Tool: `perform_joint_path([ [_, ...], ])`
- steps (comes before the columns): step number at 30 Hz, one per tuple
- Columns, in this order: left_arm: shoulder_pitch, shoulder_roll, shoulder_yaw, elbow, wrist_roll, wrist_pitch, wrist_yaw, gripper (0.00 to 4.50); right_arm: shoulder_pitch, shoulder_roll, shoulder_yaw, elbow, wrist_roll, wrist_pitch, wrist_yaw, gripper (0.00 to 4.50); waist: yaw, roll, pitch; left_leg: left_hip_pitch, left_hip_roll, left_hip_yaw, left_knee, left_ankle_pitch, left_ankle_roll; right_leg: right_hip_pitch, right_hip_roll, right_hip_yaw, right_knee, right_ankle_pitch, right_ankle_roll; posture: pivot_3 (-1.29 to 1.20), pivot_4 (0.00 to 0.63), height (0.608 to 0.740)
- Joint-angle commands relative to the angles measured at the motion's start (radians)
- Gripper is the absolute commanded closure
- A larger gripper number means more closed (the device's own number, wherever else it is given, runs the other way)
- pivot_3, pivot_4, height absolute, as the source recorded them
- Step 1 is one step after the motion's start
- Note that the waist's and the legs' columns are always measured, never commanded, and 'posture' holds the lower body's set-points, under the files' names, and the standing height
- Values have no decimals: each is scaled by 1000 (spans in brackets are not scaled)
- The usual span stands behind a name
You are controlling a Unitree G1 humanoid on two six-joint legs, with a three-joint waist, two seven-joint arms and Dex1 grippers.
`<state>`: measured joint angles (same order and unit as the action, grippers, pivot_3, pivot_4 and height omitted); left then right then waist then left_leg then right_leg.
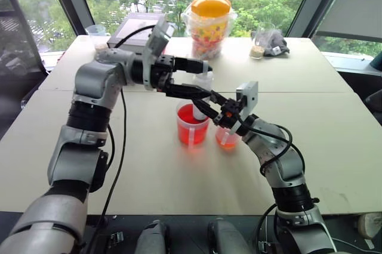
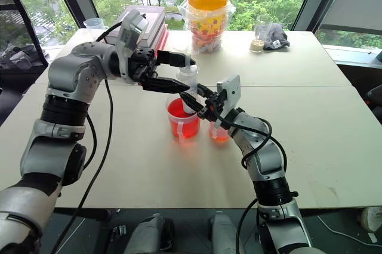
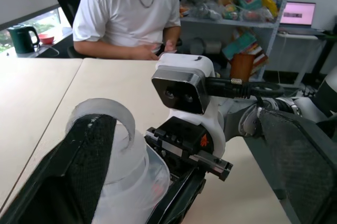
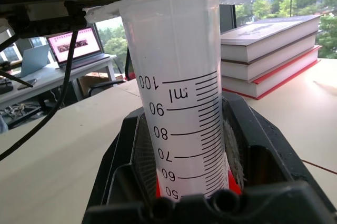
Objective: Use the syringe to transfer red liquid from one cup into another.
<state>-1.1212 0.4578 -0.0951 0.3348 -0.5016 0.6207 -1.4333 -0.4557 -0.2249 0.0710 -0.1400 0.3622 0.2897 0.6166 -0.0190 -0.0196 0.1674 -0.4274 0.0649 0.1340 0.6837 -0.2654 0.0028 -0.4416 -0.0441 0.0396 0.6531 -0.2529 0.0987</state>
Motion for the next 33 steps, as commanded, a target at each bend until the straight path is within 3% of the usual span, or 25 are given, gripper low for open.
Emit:
perform_joint_path([
  [1,-26,-18,-2,-3,0,-6,5,2126,-11,1,5,-31,-1,-17,4,3108,0,0,0,0,0,0,0,0,0,0,0,0,0,0,0,0,150,740],
  [6,-35,-22,2,10,10,-21,11,4479,-11,2,10,-32,-2,-6,10,3108,1,0,0,0,0,0,0,0,0,0,0,0,0,0,0,0,150,740],
  [33,-159,-17,72,136,22,-129,43,4479,-11,-30,41,-43,24,99,54,3108,1,0,0,0,0,0,0,0,0,0,0,0,0,0,0,0,150,740],
])
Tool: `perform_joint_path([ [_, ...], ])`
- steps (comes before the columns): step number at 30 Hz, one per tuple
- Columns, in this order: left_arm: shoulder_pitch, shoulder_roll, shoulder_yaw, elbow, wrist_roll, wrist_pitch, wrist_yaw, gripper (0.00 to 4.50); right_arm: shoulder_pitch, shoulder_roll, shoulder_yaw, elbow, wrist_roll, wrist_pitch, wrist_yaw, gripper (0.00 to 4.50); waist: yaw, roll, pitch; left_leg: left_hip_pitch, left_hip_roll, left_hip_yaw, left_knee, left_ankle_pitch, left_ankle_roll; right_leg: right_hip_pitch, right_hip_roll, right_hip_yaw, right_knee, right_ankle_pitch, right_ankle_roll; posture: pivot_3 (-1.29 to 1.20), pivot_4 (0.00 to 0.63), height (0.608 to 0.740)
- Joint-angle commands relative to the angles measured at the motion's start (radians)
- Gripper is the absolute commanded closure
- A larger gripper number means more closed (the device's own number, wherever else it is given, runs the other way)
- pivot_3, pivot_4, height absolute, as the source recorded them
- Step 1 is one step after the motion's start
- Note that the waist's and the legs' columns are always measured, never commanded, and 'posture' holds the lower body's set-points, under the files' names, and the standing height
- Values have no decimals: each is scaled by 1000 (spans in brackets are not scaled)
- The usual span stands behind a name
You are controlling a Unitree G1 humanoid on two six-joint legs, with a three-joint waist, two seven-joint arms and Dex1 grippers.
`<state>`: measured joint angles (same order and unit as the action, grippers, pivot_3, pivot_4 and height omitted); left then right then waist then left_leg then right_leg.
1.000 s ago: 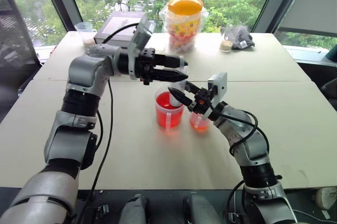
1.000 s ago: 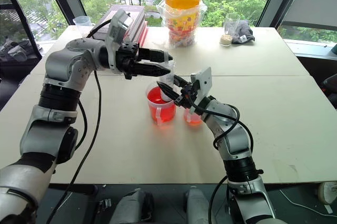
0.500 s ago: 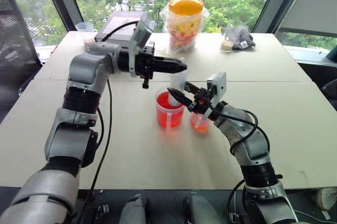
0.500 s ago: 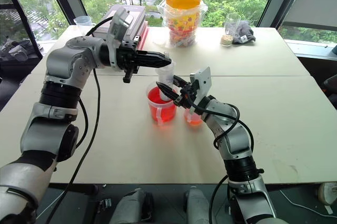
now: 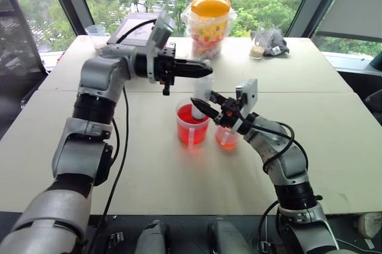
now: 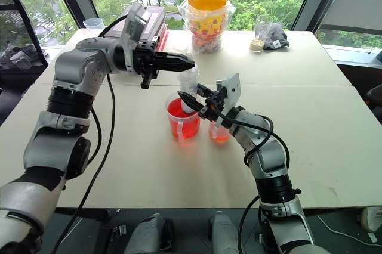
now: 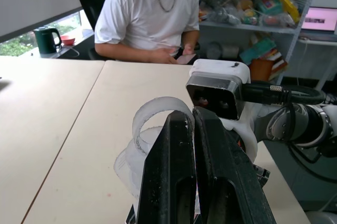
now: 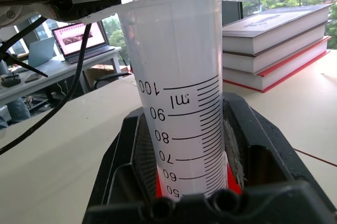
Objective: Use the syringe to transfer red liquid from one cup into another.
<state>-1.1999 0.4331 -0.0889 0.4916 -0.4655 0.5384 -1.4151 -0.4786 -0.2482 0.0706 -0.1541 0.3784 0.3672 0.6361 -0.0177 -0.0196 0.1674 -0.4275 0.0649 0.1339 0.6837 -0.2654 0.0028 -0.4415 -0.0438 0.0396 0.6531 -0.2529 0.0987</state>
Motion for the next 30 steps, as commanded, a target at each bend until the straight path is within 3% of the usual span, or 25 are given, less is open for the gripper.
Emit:
perform_joint_path([
  [1,-83,8,68,-18,-15,-48,25,4479,13,-8,42,-31,8,23,34,3108,0,0,0,0,0,0,0,0,0,0,0,0,0,0,0,0,150,740],
  [30,-91,5,79,-1,-19,-79,32,4479,1,-7,41,-35,6,26,34,3108,0,0,0,0,0,0,0,0,0,0,0,0,0,0,0,0,150,740],
])
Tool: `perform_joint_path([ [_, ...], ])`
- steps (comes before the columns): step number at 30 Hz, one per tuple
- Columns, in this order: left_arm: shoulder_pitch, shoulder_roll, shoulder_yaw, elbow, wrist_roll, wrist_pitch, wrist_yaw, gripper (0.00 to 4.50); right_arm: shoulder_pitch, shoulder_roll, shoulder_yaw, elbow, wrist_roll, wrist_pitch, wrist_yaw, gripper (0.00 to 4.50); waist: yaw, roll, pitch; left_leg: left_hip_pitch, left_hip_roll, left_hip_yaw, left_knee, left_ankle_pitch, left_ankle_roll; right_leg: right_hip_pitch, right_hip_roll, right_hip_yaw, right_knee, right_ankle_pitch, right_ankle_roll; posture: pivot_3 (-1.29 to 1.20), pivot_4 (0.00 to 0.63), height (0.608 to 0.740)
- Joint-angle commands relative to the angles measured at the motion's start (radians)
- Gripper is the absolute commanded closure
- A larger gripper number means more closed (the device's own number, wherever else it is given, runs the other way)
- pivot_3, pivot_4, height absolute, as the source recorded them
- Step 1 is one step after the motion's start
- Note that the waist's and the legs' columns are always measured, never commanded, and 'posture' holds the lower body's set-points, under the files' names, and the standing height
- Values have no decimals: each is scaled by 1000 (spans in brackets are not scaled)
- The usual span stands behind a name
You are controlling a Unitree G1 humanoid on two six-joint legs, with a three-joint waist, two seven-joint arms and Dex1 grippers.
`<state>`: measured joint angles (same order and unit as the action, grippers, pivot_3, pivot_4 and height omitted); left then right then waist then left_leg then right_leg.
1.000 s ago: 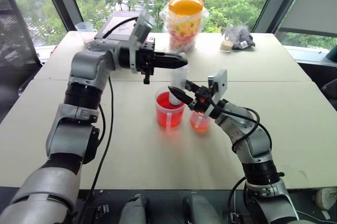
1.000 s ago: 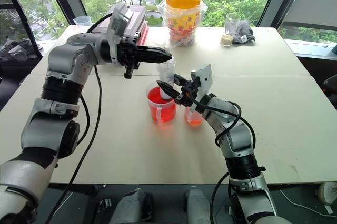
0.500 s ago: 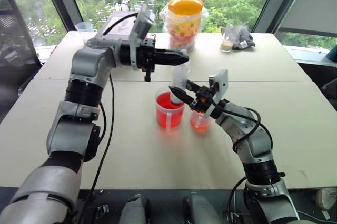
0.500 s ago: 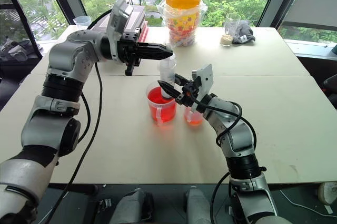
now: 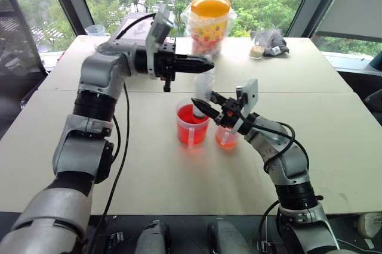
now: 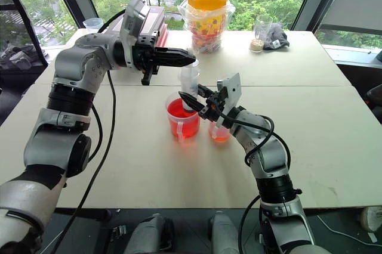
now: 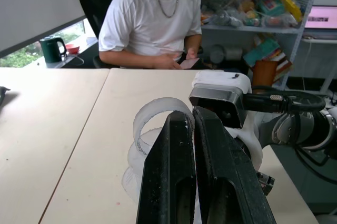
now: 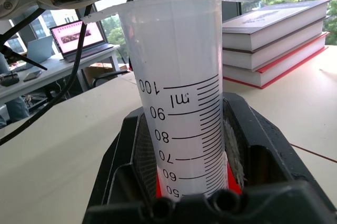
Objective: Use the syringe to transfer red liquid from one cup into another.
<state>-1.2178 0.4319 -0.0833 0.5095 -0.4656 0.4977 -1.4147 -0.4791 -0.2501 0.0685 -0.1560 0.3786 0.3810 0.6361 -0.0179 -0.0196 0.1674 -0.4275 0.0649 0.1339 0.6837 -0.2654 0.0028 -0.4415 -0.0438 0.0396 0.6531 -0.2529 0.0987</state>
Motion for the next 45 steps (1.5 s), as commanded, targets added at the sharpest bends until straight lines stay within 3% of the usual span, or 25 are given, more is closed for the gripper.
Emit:
perform_joint_path([
  [1,-73,6,73,-18,-20,-39,32,4479,1,-6,43,-34,5,12,34,3108,0,0,0,0,0,0,0,0,0,0,0,0,0,0,0,0,150,740],
  [45,-92,-5,81,-20,-20,-42,44,4479,-11,-10,41,-38,5,17,34,3108,0,0,0,0,0,0,0,0,0,0,0,0,0,0,0,0,150,740],
])
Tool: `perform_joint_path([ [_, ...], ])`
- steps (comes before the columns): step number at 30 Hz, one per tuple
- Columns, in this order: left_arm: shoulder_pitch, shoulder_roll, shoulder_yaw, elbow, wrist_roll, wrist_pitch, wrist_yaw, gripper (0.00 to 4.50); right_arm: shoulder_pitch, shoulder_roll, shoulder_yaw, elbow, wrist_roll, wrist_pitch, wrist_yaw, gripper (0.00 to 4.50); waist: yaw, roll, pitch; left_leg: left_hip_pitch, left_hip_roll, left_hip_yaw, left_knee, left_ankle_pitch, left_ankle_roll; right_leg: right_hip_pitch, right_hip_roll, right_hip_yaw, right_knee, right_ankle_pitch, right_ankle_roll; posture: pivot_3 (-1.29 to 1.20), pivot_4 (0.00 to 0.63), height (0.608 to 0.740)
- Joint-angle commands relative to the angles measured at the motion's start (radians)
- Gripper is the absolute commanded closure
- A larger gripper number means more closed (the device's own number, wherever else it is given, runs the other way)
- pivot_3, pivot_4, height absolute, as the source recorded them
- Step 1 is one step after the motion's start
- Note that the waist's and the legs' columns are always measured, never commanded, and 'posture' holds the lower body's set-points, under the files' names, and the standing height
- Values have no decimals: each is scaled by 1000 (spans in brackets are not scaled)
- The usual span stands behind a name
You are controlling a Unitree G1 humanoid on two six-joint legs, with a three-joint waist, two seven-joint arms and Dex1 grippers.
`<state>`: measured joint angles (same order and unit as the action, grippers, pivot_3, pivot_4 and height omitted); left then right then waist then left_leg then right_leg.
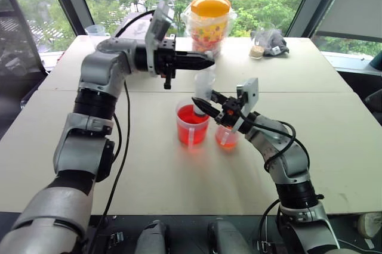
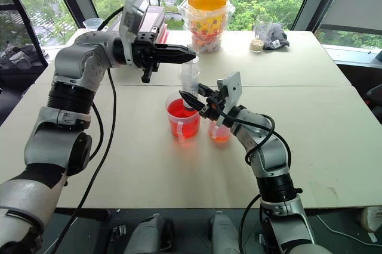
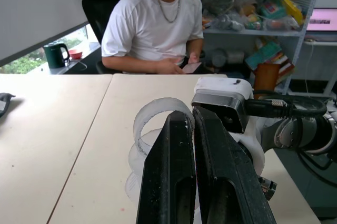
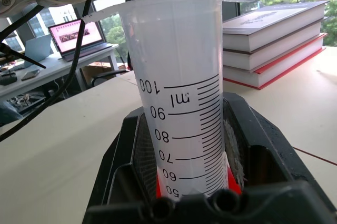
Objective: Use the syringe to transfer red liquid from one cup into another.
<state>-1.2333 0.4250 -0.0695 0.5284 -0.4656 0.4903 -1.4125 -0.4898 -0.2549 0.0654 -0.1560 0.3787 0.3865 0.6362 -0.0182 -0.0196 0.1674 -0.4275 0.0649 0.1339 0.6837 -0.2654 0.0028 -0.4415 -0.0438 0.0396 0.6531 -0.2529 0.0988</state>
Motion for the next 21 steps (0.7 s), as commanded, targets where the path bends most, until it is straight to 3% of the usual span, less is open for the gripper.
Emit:
perform_joint_path([
  [1,-75,2,67,-40,-19,-34,42,4479,-1,-6,43,-40,6,12,34,3108,0,0,0,0,0,0,0,0,0,0,0,0,0,0,0,0,150,740],
  [7,-46,11,56,-57,-9,-35,31,4479,-29,-19,20,-73,8,19,19,3108,0,0,0,0,0,0,0,0,0,0,0,0,0,0,0,0,150,740],
  [16,-21,40,59,-44,15,-69,37,164,-61,-28,-31,-130,46,63,-12,3108,2,0,0,0,0,0,0,0,0,0,0,0,0,0,0,0,150,740],
  [21,-11,66,73,-49,8,-58,39,63,-65,-24,-45,-160,73,92,-30,3108,1,0,0,0,0,0,0,0,0,0,0,0,0,0,0,0,150,740],
])
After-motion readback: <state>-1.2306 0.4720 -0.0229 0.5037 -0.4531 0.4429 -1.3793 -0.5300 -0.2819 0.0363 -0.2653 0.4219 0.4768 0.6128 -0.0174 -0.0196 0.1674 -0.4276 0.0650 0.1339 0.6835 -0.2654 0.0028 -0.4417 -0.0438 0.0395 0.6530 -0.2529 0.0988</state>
